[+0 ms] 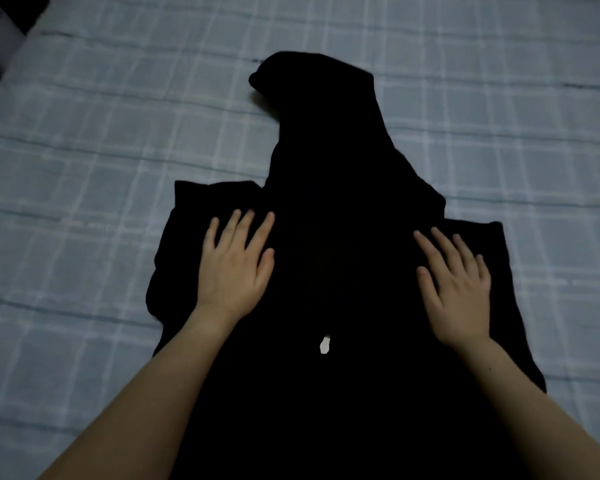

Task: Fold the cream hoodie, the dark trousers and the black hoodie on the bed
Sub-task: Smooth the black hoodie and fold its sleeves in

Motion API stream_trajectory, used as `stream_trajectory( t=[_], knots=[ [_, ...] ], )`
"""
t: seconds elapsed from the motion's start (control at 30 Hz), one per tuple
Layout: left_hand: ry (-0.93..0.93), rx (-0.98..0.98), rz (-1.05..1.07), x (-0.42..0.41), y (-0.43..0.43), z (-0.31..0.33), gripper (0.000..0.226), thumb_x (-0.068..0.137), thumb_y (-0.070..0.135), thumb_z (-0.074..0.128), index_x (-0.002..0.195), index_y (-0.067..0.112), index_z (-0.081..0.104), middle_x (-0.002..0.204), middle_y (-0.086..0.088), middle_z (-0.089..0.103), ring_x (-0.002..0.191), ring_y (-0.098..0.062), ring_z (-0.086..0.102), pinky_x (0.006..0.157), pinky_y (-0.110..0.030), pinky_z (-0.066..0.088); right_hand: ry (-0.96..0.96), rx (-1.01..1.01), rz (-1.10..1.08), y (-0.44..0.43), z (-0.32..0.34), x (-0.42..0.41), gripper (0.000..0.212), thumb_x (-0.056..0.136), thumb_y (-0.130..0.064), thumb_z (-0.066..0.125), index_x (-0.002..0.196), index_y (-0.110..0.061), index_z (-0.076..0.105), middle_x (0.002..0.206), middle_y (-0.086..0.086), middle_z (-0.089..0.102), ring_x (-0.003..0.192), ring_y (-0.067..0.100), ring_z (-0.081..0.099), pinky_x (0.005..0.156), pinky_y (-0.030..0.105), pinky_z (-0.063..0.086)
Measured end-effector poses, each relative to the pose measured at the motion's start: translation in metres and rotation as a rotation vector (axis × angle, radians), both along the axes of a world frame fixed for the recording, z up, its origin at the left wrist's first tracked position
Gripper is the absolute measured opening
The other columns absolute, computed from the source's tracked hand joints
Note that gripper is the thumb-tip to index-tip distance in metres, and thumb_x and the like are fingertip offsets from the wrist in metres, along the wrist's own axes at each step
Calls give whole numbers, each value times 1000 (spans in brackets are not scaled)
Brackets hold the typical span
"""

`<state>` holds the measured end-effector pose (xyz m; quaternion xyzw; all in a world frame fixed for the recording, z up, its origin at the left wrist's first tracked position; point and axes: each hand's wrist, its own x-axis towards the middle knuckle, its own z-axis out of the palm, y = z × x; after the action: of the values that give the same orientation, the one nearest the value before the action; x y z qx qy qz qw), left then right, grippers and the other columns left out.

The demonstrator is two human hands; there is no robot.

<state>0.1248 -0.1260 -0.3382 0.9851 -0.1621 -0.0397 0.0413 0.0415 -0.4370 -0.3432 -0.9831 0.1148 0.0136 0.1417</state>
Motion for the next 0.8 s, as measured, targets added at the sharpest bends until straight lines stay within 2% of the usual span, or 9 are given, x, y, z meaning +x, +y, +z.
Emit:
stream_trajectory(
  t=[0.1,0.2,0.3,0.4,0.43,0.5,0.57,0.67,0.8],
  knots=[
    [-14,-122,98,15,-7,14,49,93,34,36,135,21,58,129,-10,64,123,-27,57,113,-45,30,-66,165,-18,-8,13,6,52,96,-40,35,145,-30,48,150,-7,46,143,20,35,116,45,24],
    [-58,-306,259,62,-9,38,34,88,28,40,101,10,64,93,-15,67,89,-38,60,81,-45,48,-315,432,-183,-26,33,37,44,90,-32,42,126,-17,63,117,-1,62,109,11,58,94,20,37],
    [31,-530,287,126,-27,51,32,94,22,52,125,15,55,114,-18,60,105,-37,54,92,-41,41,-432,537,-210,-33,48,108,43,89,-25,47,130,-26,59,117,-3,53,88,-9,54,80,-1,36],
    [441,-1027,478,180,-57,54,48,99,27,53,144,31,34,125,-24,56,90,-24,58,78,-31,50,-243,738,-166,-25,42,189,46,95,-30,51,139,-43,48,118,0,53,94,2,55,97,20,44],
    [530,-1173,523,194,-66,53,51,101,27,51,146,33,29,135,-23,51,86,-17,57,67,-26,50,-158,837,-153,-21,37,212,48,97,-30,52,141,-45,43,111,2,52,90,10,56,95,31,46],
    [538,-1272,491,213,-77,43,57,101,25,52,150,34,24,143,-8,46,103,-16,60,61,-17,47,-30,979,-105,-13,28,244,52,98,-31,56,144,-46,37,100,5,52,73,12,56,80,32,46],
    [454,-1276,407,223,-86,28,61,99,24,58,151,33,27,134,4,47,122,-21,56,77,-13,46,31,1053,-23,-7,16,261,63,96,-31,61,150,-44,31,118,2,61,94,7,65,89,27,47],
    [396,-1233,354,229,-88,1,65,94,24,66,150,30,34,129,6,52,116,-7,56,90,-8,45,19,890,95,0,-11,268,74,92,-28,68,151,-44,28,152,-8,43,139,12,41,119,34,26],
    [380,-1225,368,232,-81,-20,69,88,13,73,149,22,41,101,20,59,77,19,62,70,-2,46,-10,630,85,5,-26,267,74,90,-32,68,147,-54,28,154,-11,38,139,23,34,105,26,17]
  ],
)
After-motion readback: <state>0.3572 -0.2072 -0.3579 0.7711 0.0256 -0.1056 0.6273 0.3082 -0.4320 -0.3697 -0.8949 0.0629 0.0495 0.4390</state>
